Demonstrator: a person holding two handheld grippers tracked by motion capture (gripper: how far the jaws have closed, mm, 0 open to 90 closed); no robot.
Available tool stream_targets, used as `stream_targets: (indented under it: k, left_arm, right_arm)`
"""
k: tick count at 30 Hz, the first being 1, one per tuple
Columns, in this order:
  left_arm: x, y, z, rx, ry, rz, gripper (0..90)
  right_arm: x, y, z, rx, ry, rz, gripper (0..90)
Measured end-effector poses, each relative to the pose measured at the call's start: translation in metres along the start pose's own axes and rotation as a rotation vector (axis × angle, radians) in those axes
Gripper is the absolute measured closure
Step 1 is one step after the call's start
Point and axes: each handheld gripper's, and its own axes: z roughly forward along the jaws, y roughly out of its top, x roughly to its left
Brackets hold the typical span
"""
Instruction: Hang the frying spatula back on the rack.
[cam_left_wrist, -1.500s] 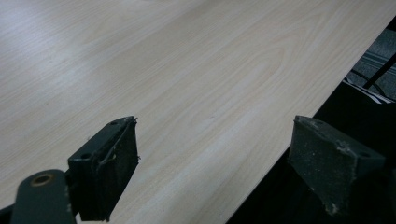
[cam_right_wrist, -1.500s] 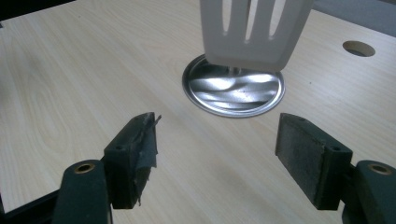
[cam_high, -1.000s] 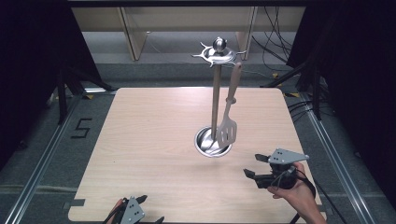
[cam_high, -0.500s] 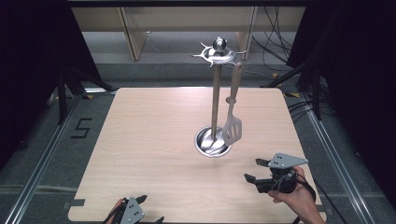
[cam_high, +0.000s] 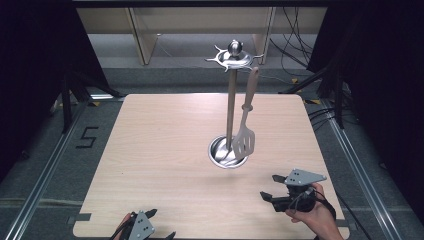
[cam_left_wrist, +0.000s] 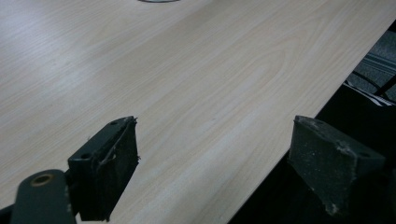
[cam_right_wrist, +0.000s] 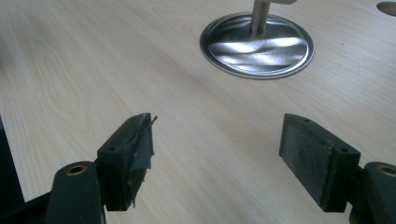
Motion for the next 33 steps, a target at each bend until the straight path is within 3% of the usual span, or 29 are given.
stream_targets:
  k: [4, 9, 10, 12, 13, 18, 19, 21, 23, 26, 27, 28, 32, 33]
  left_arm:
    - [0.0, 0.0, 0.0, -0.002, 0.0, 0.004, 15.0]
    - [0.001, 0.0, 0.0, -0.002, 0.0, 0.016, 15.0]
    - [-0.001, 0.0, 0.0, -0.004, -0.002, -0.004, 15.0]
    - [-0.001, 0.0, 0.001, -0.009, 0.0, 0.003, 15.0]
    - [-0.002, 0.0, 0.001, -0.016, -0.004, -0.003, 15.0]
    - [-0.002, -0.001, 0.002, -0.024, 0.0, -0.005, 15.0]
    - [0.0, 0.0, 0.001, -0.016, -0.001, 0.022, 15.0]
    - [0.0, 0.0, 0.0, 0.0, 0.003, 0.024, 15.0]
    - [0.0, 0.0, 0.001, -0.022, 0.002, 0.02, 15.0]
    - [-0.001, -0.001, 0.001, -0.018, 0.002, 0.0, 15.0]
    - [0.0, 0.0, 0.001, -0.014, 0.004, 0.028, 15.0]
    - [0.0, -0.001, 0.001, -0.012, 0.006, 0.015, 15.0]
    - [-0.001, -0.001, 0.001, -0.009, -0.001, 0.004, 15.0]
    - [0.0, -0.001, 0.001, 0.006, 0.004, 0.018, 15.0]
  right_arm:
    - [0.002, -0.003, 0.0, 0.01, 0.0, 0.02, 26.9]
    - [0.002, -0.006, 0.002, 0.002, -0.01, -0.007, 27.3]
    - [0.003, -0.006, 0.002, 0.01, -0.003, 0.0, 27.4]
    - [0.004, -0.006, 0.003, 0.012, 0.01, -0.015, 27.3]
    - [0.006, -0.006, 0.004, 0.008, -0.007, -0.014, 27.3]
    - [0.009, -0.008, 0.004, 0.021, -0.005, -0.043, 27.2]
    - [0.012, -0.009, 0.004, 0.017, -0.023, -0.03, 26.9]
    - [0.012, -0.01, 0.002, 0.019, -0.029, -0.038, 26.5]
    - [0.014, -0.013, 0.0, 0.016, -0.036, -0.038, 25.2]
    - [0.017, -0.016, -0.002, 0.008, -0.042, -0.047, 25.0]
    - [0.018, -0.017, -0.003, 0.017, -0.025, -0.043, 24.8]
    - [0.019, -0.019, -0.004, 0.009, -0.046, -0.051, 24.6]
    - [0.023, -0.023, -0.006, 0.013, -0.04, -0.038, 24.0]
    - [0.023, -0.024, -0.007, 0.006, -0.043, -0.046, 24.0]
